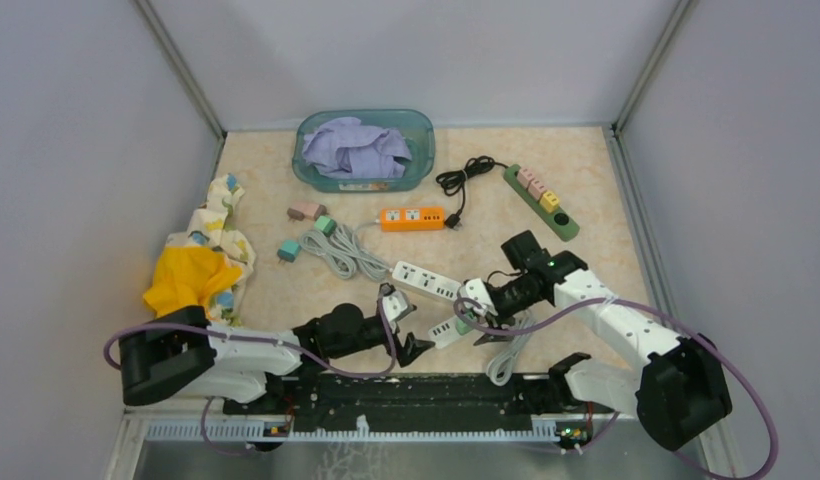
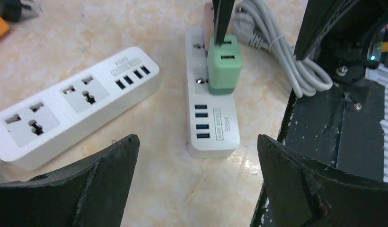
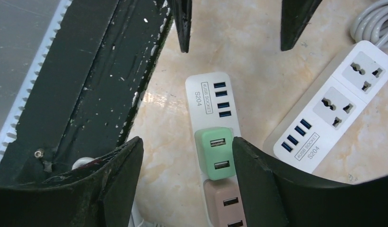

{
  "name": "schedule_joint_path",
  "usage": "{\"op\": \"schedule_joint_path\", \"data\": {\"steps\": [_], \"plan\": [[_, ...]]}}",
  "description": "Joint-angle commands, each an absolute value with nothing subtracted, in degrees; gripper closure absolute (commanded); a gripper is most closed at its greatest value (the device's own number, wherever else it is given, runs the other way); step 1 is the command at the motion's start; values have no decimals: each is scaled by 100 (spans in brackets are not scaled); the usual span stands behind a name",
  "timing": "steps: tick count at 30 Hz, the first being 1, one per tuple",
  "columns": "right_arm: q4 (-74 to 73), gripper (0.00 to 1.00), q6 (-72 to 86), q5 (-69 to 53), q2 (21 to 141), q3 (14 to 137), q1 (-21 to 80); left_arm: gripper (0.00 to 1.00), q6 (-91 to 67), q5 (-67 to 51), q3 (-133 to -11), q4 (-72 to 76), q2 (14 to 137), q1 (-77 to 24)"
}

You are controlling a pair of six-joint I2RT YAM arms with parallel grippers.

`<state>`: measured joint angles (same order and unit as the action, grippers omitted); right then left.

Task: Pull the plug off the socket
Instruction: Remove the plug from the socket.

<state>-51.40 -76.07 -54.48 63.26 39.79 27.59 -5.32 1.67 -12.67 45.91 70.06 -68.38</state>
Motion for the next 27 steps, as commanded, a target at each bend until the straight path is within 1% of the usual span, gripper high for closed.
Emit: {"op": "schedule_joint_path", "data": {"steps": [1,8,12,16,23,25,27], "plan": [[-4645,33,-7627,-5313,6329,3969,2862,0,-410,-155,-1459,4998,7555,-6855],[-4310,37,-7347,-4886,6570,3961,3250,7,186,-303,-1610,5580,8325,-6902],[-4248,41,-7167,-4711,6715,4050,3293,13,288,-443,-1835,5582,8631,-6940],[-4240,42,-7137,-4632,6769,4053,3287,13,297,-406,-2016,5675,9009,-7065],[-4201,43,-7067,-4617,6778,4061,3287,10,419,511,-2190,5743,9468,-7333],[-4196,43,-7062,-4608,6787,4061,3289,12,414,707,-2209,5769,9542,-7347],[-4171,44,-7043,-4586,6793,4061,3292,16,423,764,-2236,5752,9602,-7365]]}}
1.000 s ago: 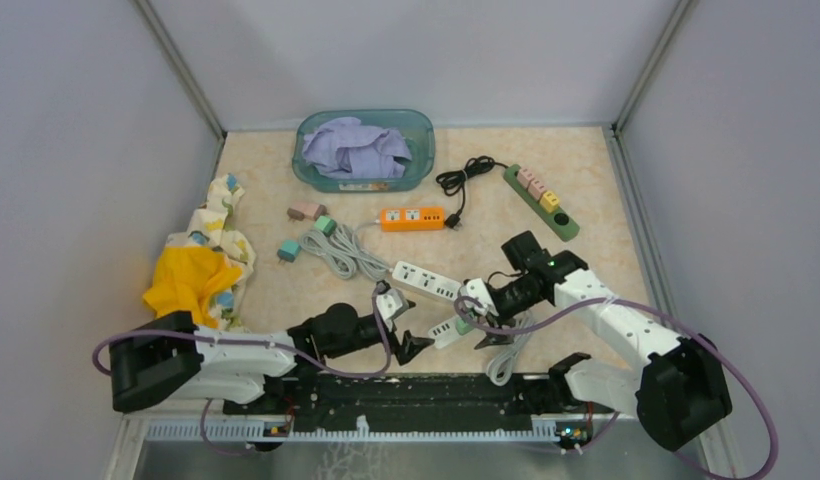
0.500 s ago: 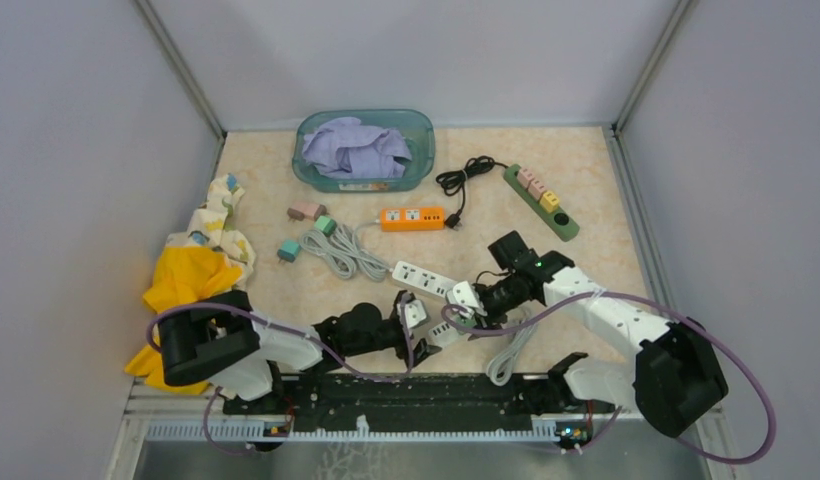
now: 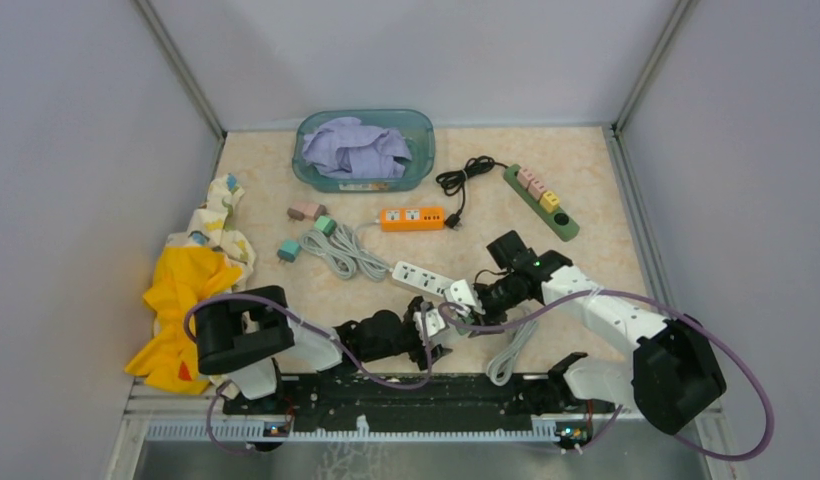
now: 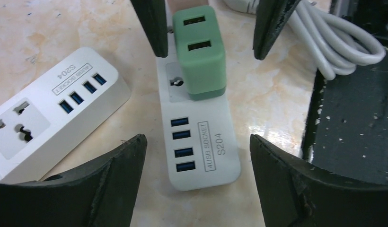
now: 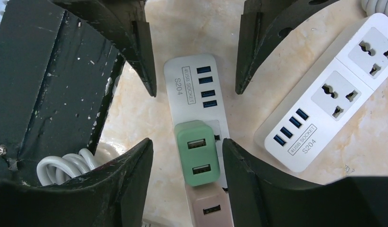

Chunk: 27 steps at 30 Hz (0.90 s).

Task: Pull the plug off the socket
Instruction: Remove the plug from the socket.

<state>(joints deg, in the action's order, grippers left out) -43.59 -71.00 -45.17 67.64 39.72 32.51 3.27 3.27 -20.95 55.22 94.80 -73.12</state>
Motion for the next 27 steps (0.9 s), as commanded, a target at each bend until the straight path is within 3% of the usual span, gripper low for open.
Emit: {"op": "schedule_joint_path", "data": {"steps": [1,10,15,17,25,27], "plan": [[-4158,45,-7021,-4568,6809,4059,3288,17,403,776,-2255,5744,9632,-7368],[-4078,49,-6944,-4441,6877,4052,3287,28,351,810,-2283,5818,9871,-7383],[-4121,58,-7006,-4421,6934,4069,3289,39,442,863,-2272,5792,9866,-7383],[-4109,63,-7014,-4427,6939,4056,3292,46,471,867,-2281,5767,9853,-7383],[-3940,87,-6839,-4641,6972,4080,3641,94,457,687,-2455,5410,9900,-7385],[-3862,94,-6690,-4864,6993,4143,3669,99,433,604,-2486,5339,9921,-7383]]}}
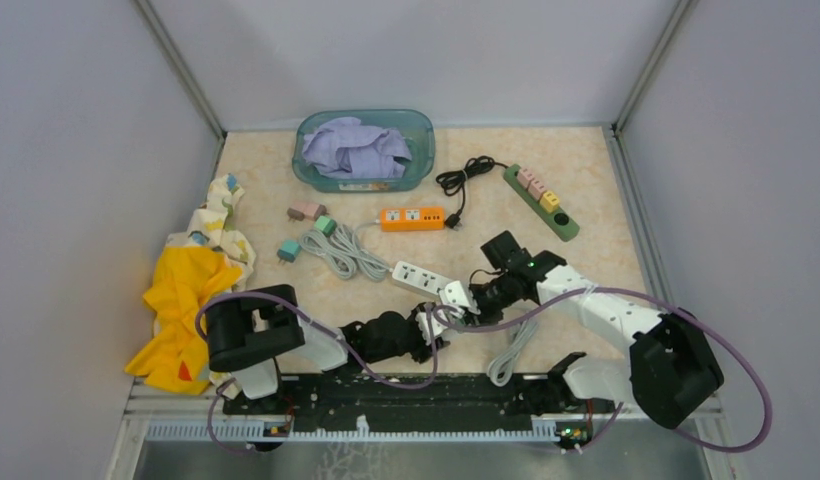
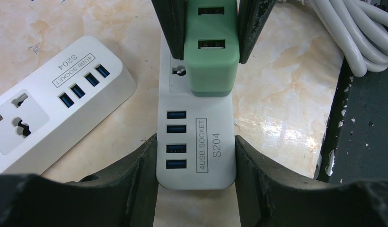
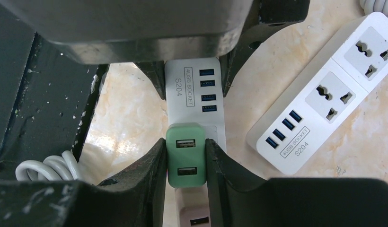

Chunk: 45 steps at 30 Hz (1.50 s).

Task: Pull the plug off the socket
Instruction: Remove the plug from the socket.

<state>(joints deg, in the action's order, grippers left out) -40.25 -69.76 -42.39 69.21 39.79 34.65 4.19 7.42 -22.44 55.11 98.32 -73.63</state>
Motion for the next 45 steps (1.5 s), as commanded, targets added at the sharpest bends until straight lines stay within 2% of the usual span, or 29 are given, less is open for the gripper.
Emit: {"op": "schedule_joint_path", "data": {"steps": [1,3,8,18,22,28,36,41,45], "plan": [[-3805,96,-6582,-4971,7010,4188,3670,99,402,574,-2487,5332,9927,-7382],[-3702,99,-6356,-5007,7058,4269,3673,99,341,537,-2495,5320,9940,-7374],[-3726,100,-6373,-4833,6973,4286,3355,99,137,417,-2423,5283,9909,-7278],[-5054,100,-7896,-5177,7016,4288,3227,100,-136,118,-2342,5127,9826,-6966],[-4350,100,-7074,-5143,7041,4250,3582,100,-93,106,-2424,4992,9884,-6961],[-3450,100,-5933,-5185,7036,4333,3475,100,-70,129,-2489,4916,9958,-6953],[-4587,100,-7436,-5254,6557,4165,2874,100,-88,138,-2400,4865,9899,-6923],[-4920,100,-7717,-5469,6820,4249,3192,100,-92,84,-2447,4738,9857,-6864],[-4221,100,-6962,-5420,6940,4219,3705,100,-82,62,-2512,4614,9868,-6859]]}}
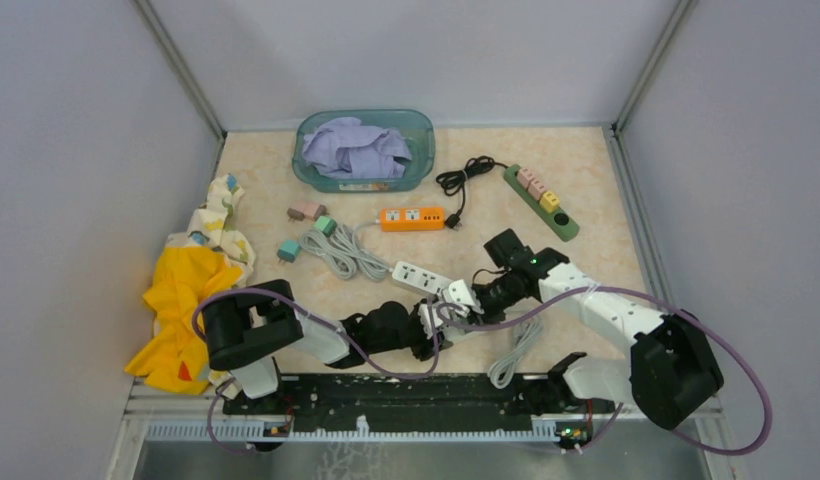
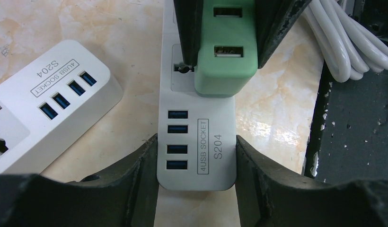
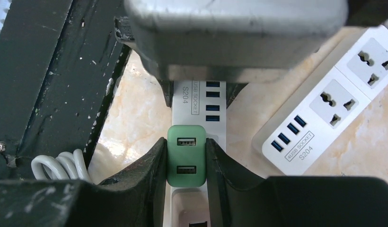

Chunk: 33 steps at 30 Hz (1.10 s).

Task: Pull the plug off the socket
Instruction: Remove the plug from the socket.

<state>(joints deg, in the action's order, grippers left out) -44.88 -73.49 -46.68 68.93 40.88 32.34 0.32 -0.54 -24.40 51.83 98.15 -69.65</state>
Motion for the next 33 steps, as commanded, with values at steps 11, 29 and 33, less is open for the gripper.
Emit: {"op": "schedule_joint_path", "data": {"steps": [11,29,33], "plan": [[-4435,100,-6974,-5860,6792,4378,3015,100,-58,37,-2551,4424,9889,-6835],[-5544,100,-7331,-6400,6981,4914,2783,47,-270,-104,-2478,4312,9340,-6721],[-5686,100,-7119,-6617,6936,5079,2475,20,-520,-12,-2412,4223,8848,-6723]]}}
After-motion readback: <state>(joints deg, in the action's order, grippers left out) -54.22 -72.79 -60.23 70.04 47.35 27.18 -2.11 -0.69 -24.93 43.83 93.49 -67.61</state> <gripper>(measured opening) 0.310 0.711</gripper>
